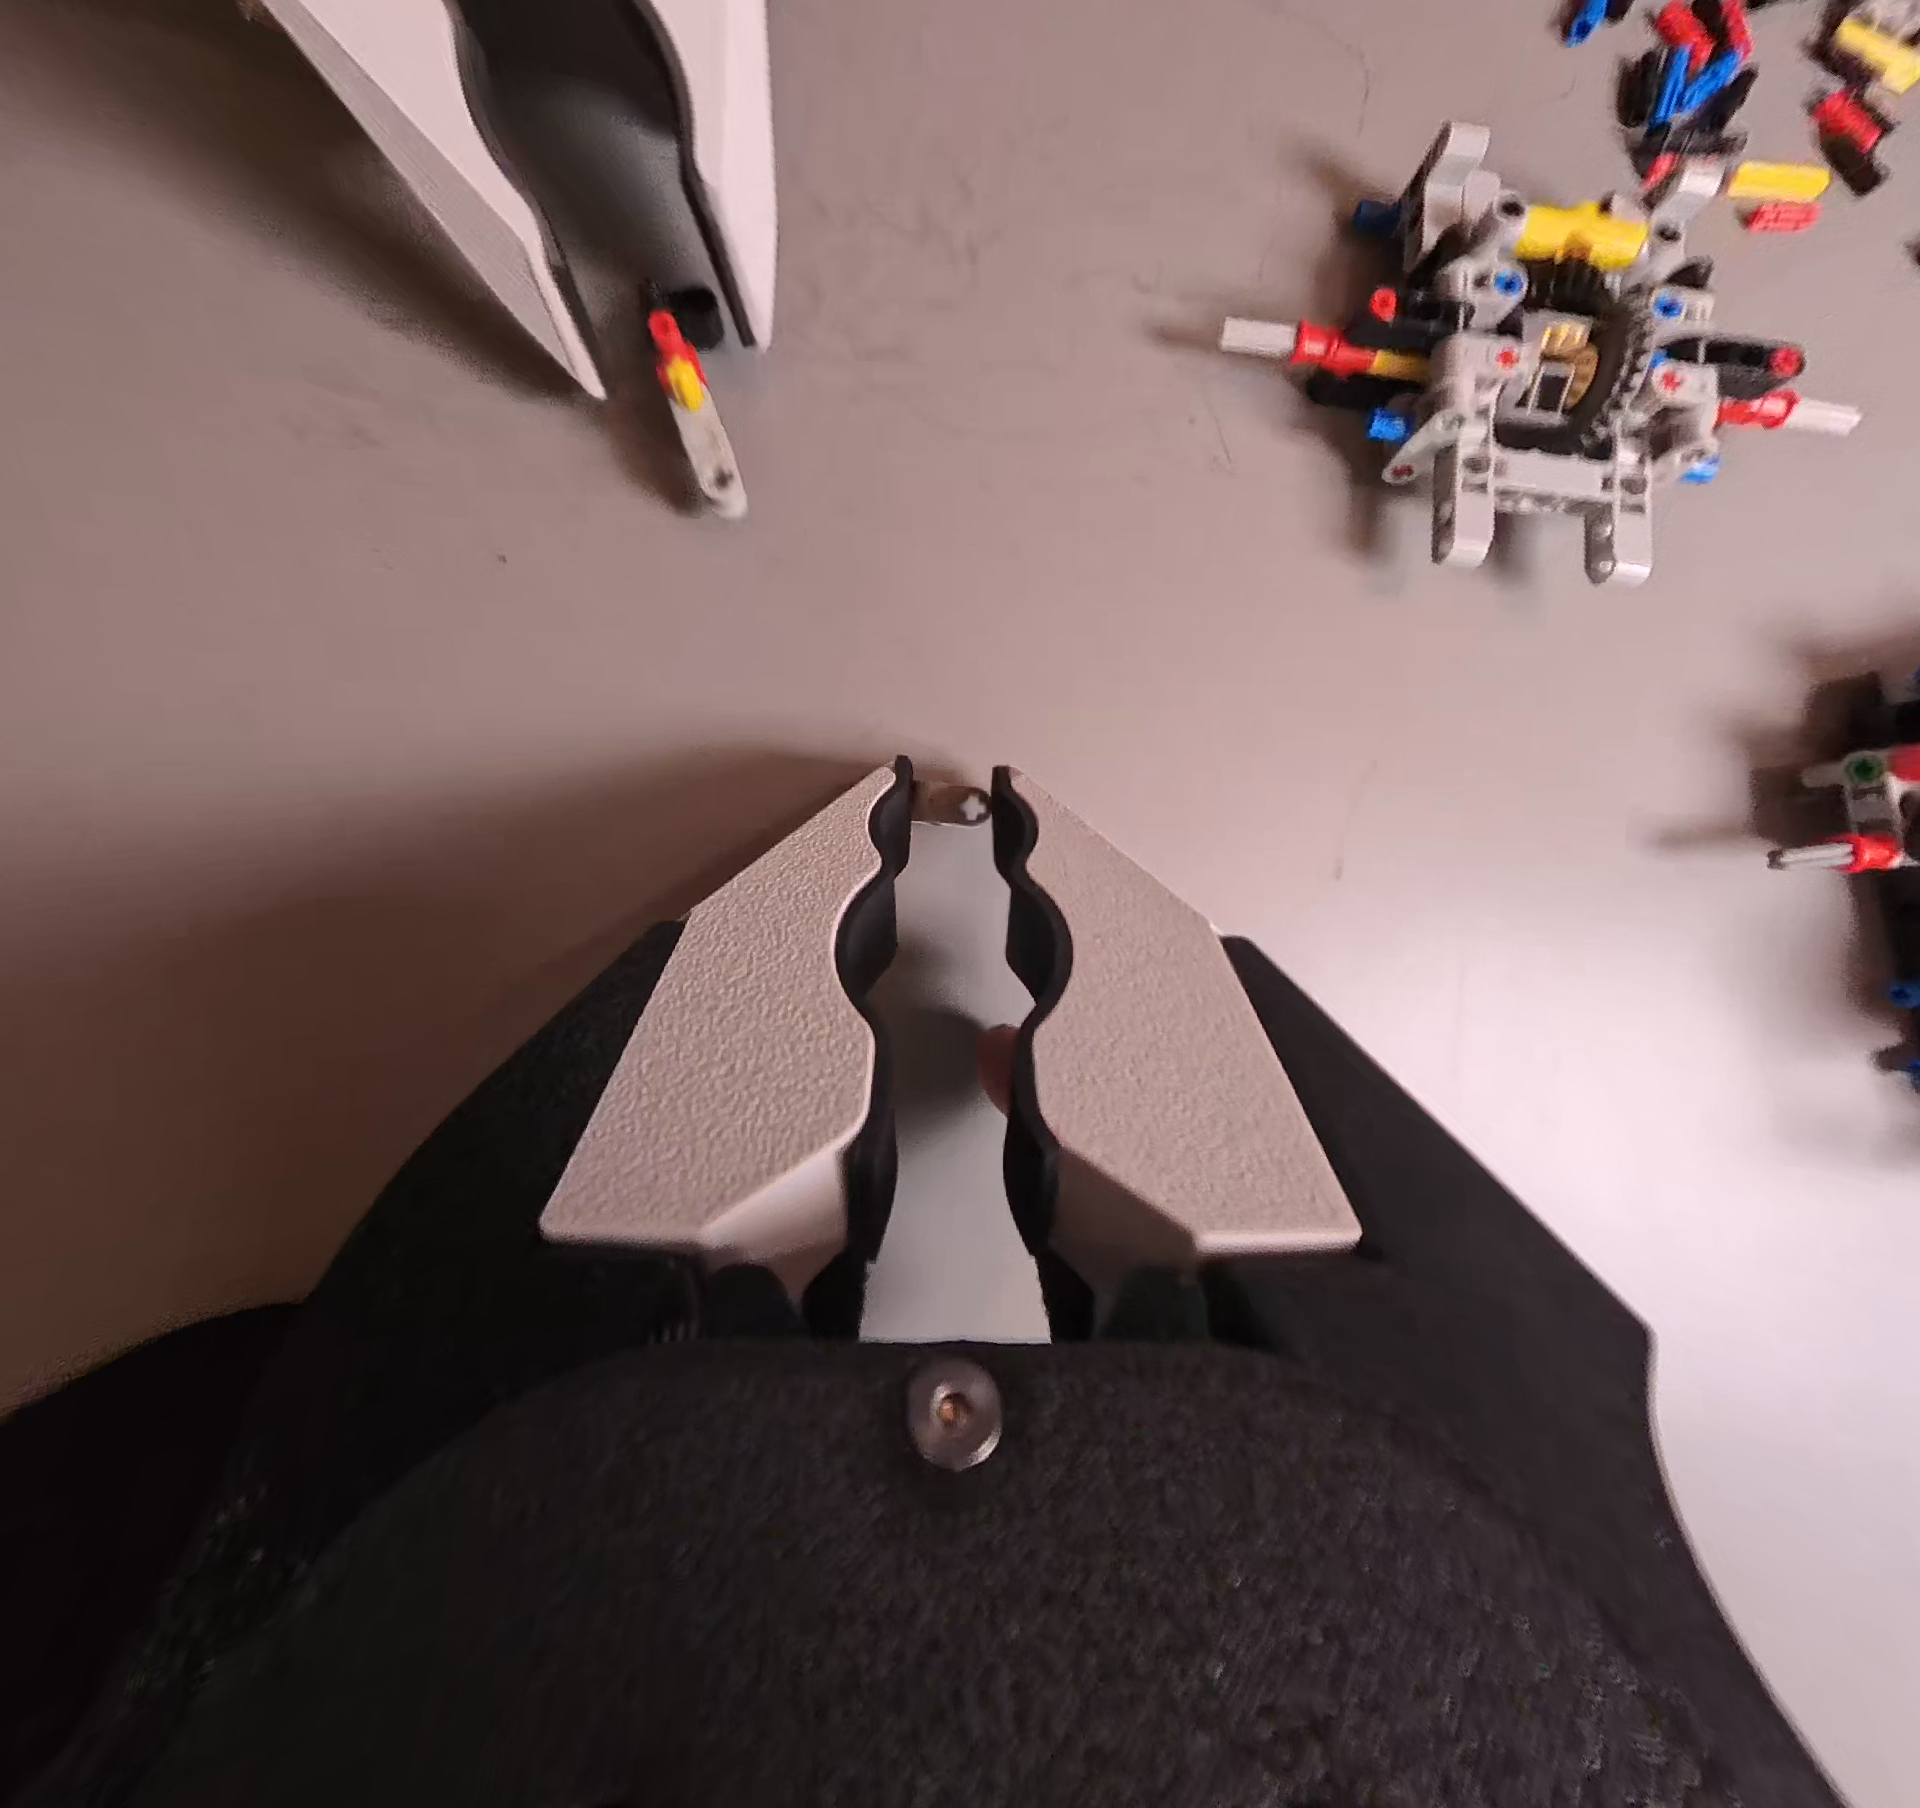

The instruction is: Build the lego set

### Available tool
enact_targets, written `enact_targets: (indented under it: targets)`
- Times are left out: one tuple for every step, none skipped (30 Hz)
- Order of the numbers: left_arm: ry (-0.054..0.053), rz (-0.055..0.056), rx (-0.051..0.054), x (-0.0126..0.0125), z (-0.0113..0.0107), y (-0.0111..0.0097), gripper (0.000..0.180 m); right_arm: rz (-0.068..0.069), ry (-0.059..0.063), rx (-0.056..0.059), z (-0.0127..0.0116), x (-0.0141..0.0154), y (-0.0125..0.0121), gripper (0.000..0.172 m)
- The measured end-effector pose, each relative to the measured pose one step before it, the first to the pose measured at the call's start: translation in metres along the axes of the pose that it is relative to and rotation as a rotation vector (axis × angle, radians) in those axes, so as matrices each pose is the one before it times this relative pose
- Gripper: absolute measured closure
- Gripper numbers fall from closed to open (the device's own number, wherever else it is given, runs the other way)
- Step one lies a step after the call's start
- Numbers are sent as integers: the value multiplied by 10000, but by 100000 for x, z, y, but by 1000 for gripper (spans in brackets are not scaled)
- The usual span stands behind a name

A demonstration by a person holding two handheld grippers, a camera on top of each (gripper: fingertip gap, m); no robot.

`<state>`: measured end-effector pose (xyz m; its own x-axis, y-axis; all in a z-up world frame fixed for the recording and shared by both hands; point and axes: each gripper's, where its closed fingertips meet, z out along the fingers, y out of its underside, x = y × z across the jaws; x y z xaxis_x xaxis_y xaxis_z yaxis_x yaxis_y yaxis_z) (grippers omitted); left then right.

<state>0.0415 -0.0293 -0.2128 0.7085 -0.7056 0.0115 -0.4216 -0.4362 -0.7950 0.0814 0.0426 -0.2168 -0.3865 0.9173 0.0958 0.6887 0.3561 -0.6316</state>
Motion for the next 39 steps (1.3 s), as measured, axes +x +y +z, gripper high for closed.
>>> enact_targets:
  targets:
    - [120, -324, 318, -19, -345, -349, 155, -153, 48, 511, -115, -221, -927, 158]
    - [102, -329, 349, -67, -413, -392, 154, -174, 85, 686, -205, -192, -1272, 158]
    - [79, -327, 373, -119, -463, -437, 154, -127, 149, 821, -217, -69, -1544, 158]
    - [76, -320, 401, -121, -477, -490, 153, -54, 180, 867, -120, -7, -1633, 158]
    - [111, -310, 401, -67, -472, -529, 153, -41, 230, 814, -6, 61, -1511, 158]
    - [162, -303, 392, 31, -445, -541, 153, -106, 343, 754, 106, 155, -1334, 158]
    - [172, -300, 393, 96, -370, -554, 154, -208, 394, 659, 182, 132, -1097, 158]
    - [116, -299, 384, 32, -290, -522, 154, -327, 435, 496, 239, 75, -807, 158]
    - [57, -292, 346, -35, -216, -464, 154, -504, 400, 286, 250, -59, -480, 158]
    - [24, -285, 304, -65, -152, -387, 154, -675, 358, 136, 228, -166, -286, 158]
    - [2, -299, 303, -97, -115, -377, 153, -699, 305, 63, 183, -222, -191, 159]
    - [36, -361, 335, -61, -106, -405, 152, -583, 268, 43, 133, -195, -180, 158]
    - [118, -457, 361, 19, -89, -438, 152, -440, 180, 36, 88, -231, -168, 158]
    - [197, -522, 359, 86, -72, -421, 152, -305, 129, 22, 52, -215, -113, 158]
    - [257, -512, 323, 158, -69, -354, 153, -228, 120, 37, 29, -164, -107, 158]
    - [266, -439, 262, 170, -53, -270, 156, -193, -1, 21, 26, -286, -67, 158]
    - [209, -331, 187, 135, -38, -173, 158, -166, -94, -55, 68, -379, 72, 158]
    - [113, -206, 102, 30, -1, -57, 160, -161, 3, -56, 68, -224, 85, 158]
    - [12, -80, 9, -68, 5, 56, 161, -178, -15, -9, 48, -217, 15, 158]
    - [-53, 18, -65, -120, 26, 152, 163, -129, -121, -73, 72, -329, 106, 158]
    - [-55, 55, -101, -79, 44, 178, 164, -58, -34, -61, 57, -160, 98, 158]
    - [-36, 45, -100, -22, 73, 166, 164, -40, -33, 16, 23, -131, -5, 158]
    - [-32, 35, -97, -9, 75, 161, 164, 10, -59, -10, 10, -122, 21, 158]
    - [-36, 41, -116, -12, 77, 201, 164, 31, -14, -7, 14, -30, 16, 158]
    - [-31, 51, -133, -6, 109, 235, 164, 15, 2, 23, -13, -14, -30, 158]
    - [1, 47, -134, 41, 123, 232, 164, 15, -13, 23, 3, -24, -52, 158]
    - [49, 15, -123, 95, 161, 235, 164, 16, -4, 43, -10, -41, -113, 158]
    - [87, -25, -112, 142, 169, 216, 164, -1, -20, 101, -16, -83, -212, 158]
    - [112, -44, -66, 171, 138, 144, 164, -17, -11, 86, -42, -84, -211, 158]
    - [91, -66, 34, 120, 33, -13, 165, -96, 104, -24, -25, 88, 2, 158]
    - [88, -77, 44, 99, -30, -65, 166, -105, 46, 90, -57, 6, -153, 158]
    - [135, -79, -1, 163, -13, 3, 167, -66, 0, 48, -33, -46, -127, 158]
    - [129, -98, 5, 161, 0, 12, 168, -64, 2, 60, -38, -26, -137, 158]
    - [100, -122, 19, 99, -16, -12, 168, -78, 17, 102, -80, 13, -160, 158]
    - [140, -157, 34, 122, -11, -32, 166, -44, 6, 148, -99, 23, -239, 158]
    - [222, -212, 62, 206, -9, -69, 165, 18, 7, 154, -97, 53, -264, 158]
    - [269, -267, 95, 242, -23, -115, 164, 36, 33, 167, -101, 96, -307, 158]
    - [310, -293, 83, 264, -17, -79, 163, -3, -19, 204, -105, -5, -384, 158]
    - [354, -305, 56, 346, 5, -27, 163, -25, -13, 185, -99, -14, -370, 158]
